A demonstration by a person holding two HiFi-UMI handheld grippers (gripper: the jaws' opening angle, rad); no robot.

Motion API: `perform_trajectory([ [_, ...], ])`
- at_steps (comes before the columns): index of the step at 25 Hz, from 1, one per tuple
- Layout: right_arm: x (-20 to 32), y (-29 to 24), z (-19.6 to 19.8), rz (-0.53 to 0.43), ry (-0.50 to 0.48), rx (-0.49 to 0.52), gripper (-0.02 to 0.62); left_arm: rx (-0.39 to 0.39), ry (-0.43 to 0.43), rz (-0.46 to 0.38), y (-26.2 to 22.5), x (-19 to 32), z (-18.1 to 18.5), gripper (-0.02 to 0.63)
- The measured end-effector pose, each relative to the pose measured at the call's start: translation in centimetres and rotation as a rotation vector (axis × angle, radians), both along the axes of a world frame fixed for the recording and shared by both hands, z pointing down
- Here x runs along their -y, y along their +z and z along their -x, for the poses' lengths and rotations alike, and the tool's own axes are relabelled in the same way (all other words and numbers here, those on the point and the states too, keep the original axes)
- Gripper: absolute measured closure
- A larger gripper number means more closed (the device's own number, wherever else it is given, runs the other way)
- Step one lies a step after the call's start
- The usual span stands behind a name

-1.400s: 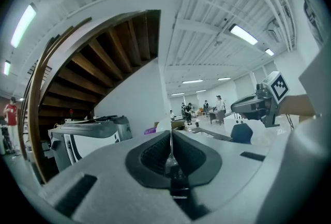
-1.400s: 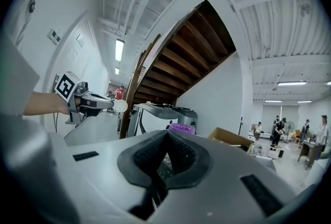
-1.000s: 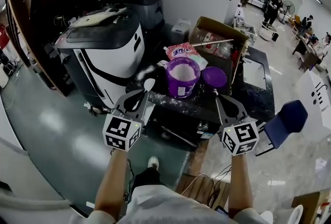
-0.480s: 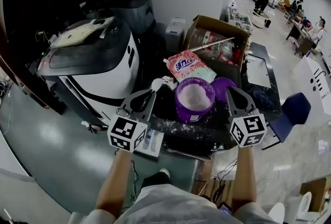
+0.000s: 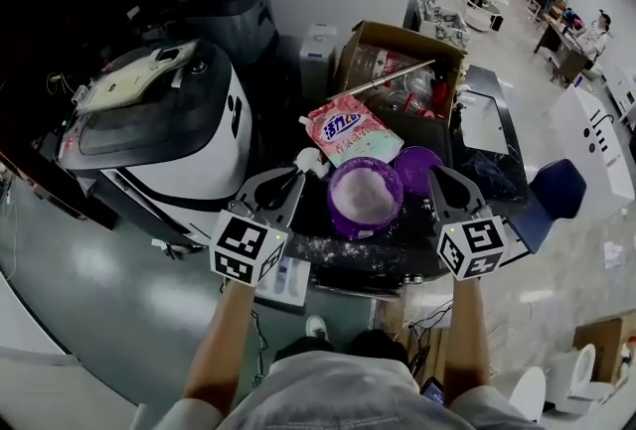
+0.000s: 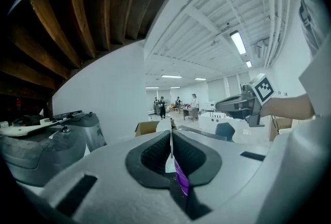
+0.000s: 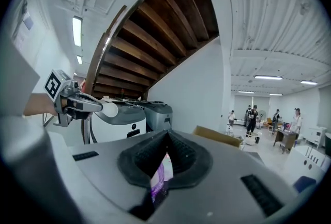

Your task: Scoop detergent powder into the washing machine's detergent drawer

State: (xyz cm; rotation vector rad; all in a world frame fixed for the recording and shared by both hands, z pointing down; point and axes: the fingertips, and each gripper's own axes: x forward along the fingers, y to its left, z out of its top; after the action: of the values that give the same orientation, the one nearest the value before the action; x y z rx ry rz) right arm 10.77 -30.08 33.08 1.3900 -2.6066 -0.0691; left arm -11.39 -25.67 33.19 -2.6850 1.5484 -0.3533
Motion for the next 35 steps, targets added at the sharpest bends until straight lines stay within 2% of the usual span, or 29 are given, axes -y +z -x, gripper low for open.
perform_trajectory([
  [4,0.5,-0.4,-0.2,0.005,-0.011,-0.004,0.589,-0.017,-0.009,0.027,-0.2,1.1,-0.2,0.591],
  [8,1.2,0.3,-0.2,0.021,-0.05,-0.008,0.589,-0.005,0.025,0.049,-0.1,1.9,-1.8,0.591],
  [11,1.8,1.0,0.0,0.034,-0.087,-0.008,0.589,0.062,0.06,0.072,0.4,2.6,-3.4,0.591],
  [17,3.3,2.1,-0.2,0.055,-0.132,0.009,0.589,0.216,0.214,0.169,2.3,4.2,-6.7,0.591],
  [25,4.2,4.5,0.0,0.108,-0.199,0.016,0.589,0.395,0.369,0.389,6.7,5.2,-9.0,0.591],
  [30,4.5,6.1,-0.3,0.164,-0.216,0.085,0.589,0.526,0.453,0.517,9.9,5.0,-9.7,0.591],
  [35,4.7,7.3,-0.1,0.195,-0.221,0.101,0.589,0.622,0.567,0.646,12.1,4.4,-9.8,0.591],
])
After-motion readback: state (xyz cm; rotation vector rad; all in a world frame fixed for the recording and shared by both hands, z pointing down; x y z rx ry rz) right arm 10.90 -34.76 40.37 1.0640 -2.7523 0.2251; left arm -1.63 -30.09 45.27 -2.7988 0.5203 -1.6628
